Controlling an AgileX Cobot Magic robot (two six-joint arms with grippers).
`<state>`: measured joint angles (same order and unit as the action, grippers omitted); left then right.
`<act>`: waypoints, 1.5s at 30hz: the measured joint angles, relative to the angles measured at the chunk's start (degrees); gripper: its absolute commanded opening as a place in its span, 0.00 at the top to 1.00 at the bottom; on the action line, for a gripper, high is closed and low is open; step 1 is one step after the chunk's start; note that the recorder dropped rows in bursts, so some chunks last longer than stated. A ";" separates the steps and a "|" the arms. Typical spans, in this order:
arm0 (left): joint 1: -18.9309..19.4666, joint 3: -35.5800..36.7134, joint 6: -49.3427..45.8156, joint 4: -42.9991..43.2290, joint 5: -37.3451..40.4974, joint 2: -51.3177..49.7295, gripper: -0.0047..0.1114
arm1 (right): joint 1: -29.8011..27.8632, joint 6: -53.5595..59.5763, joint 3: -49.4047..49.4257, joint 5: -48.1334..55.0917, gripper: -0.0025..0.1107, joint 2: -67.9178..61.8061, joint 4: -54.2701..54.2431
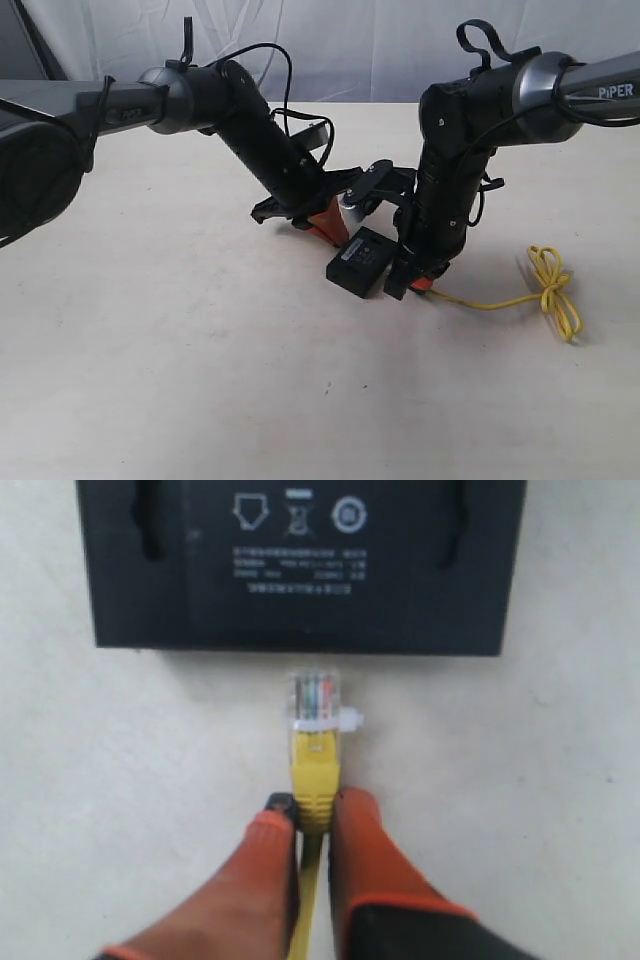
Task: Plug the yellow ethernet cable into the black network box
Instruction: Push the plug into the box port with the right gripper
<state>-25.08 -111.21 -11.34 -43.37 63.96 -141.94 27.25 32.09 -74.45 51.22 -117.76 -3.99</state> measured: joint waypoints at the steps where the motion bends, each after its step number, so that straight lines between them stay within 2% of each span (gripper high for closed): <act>1: 0.02 0.00 -0.08 0.00 0.13 0.00 0.96 | 0.00 0.00 0.00 -0.10 0.99 0.00 0.00; 8: 0.99 0.00 -3.97 -5.11 3.19 -2.26 0.96 | 0.00 0.68 -0.08 -0.41 0.99 -0.36 0.12; 22: 1.25 0.00 -7.80 -6.11 3.66 -2.56 0.96 | 0.00 0.91 -0.12 -1.29 0.99 -0.61 0.37; 45: 1.85 0.00 -14.37 -7.99 3.58 -2.92 0.96 | -0.33 7.76 -0.02 -4.17 0.99 -0.51 -2.52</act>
<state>-23.23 -111.21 -25.71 -51.36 67.54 -144.86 26.93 39.85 -74.46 47.05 -118.27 -6.51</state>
